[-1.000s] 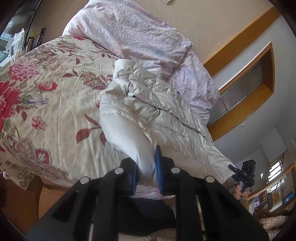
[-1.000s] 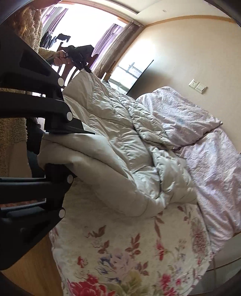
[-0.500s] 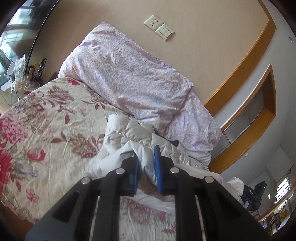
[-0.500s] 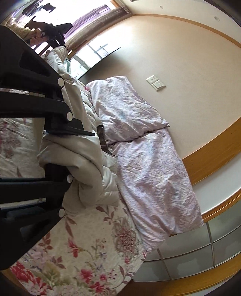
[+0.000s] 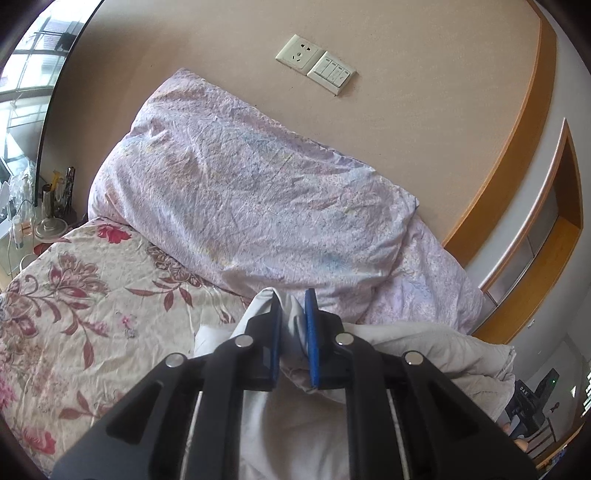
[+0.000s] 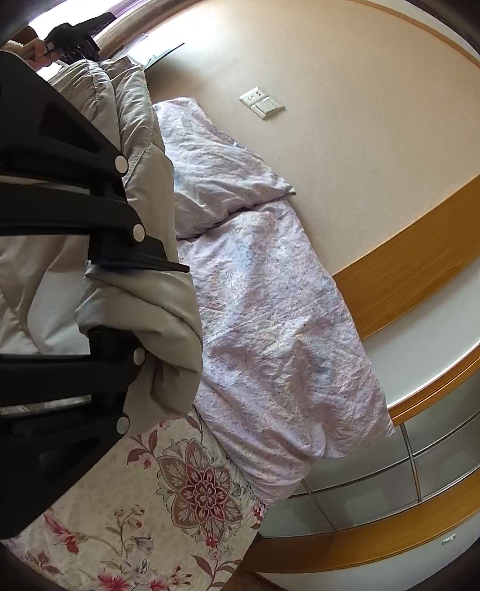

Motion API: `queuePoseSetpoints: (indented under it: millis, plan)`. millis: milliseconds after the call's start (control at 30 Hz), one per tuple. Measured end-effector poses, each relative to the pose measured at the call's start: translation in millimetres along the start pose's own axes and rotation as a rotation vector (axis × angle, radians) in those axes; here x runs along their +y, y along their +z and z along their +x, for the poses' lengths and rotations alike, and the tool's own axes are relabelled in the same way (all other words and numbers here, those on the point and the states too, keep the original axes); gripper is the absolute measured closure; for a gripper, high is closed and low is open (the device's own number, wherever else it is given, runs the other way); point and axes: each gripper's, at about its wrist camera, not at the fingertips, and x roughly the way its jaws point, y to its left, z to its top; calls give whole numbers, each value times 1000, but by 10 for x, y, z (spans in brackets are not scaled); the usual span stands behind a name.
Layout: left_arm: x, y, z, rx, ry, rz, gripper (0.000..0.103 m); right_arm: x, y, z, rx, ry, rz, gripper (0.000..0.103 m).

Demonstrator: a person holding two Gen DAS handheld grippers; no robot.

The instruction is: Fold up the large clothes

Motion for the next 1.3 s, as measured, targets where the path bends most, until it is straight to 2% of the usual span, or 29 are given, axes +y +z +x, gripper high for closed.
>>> queuePoseSetpoints:
  millis: [200, 300, 333, 433, 500, 533, 567, 600, 633, 700, 767, 833, 1000, 1167, 1300]
  plan:
    - [-51, 144, 590, -6, 80, 53, 91, -2, 103, 608, 32, -82, 1, 82]
    - [9, 127, 863, -3, 115, 41, 91, 11, 96, 921, 57, -136, -7, 82]
    - [34, 115, 958, 1, 125, 35, 91, 11, 79, 1032, 100, -170, 8, 82]
    - [110, 68, 1195, 21, 150, 17, 91, 15, 20, 1285, 132, -222, -1, 81]
    - [157, 35, 1312, 36, 163, -3, 89, 3, -11, 1405, 157, -254, 14, 73]
    - [185, 23, 1345, 37, 166, -19, 85, -14, -15, 1445, 168, -260, 36, 70]
    - [212, 13, 1354, 33, 176, -37, 79, -32, -7, 1458, 175, -256, 62, 61]
    - [240, 11, 1337, 45, 184, -49, 64, -42, 14, 1443, 176, -240, 88, 51]
    - [247, 26, 1294, 34, 195, -71, 42, -46, 41, 1417, 167, -222, 107, 44]
    - [219, 82, 1163, -18, 209, -55, 25, -5, 119, 1264, 99, -177, 111, 19]
    - [132, 148, 1017, -50, 207, -3, 21, 118, 179, 1048, 6, -165, 44, 14]
    - [-15, 164, 878, -65, 200, 56, 15, 299, 173, 918, -12, -140, -72, 14]
    - [-461, -217, 577, -48, 166, 253, 6, 772, -268, 939, 182, -111, -412, 14]
    - [-810, -766, 683, 34, 184, 426, 3, 1012, -689, 1149, 303, -96, -559, 14]
    - [-921, -1030, 945, 81, 257, 529, 3, 1074, -899, 1436, 386, -145, -627, 14]
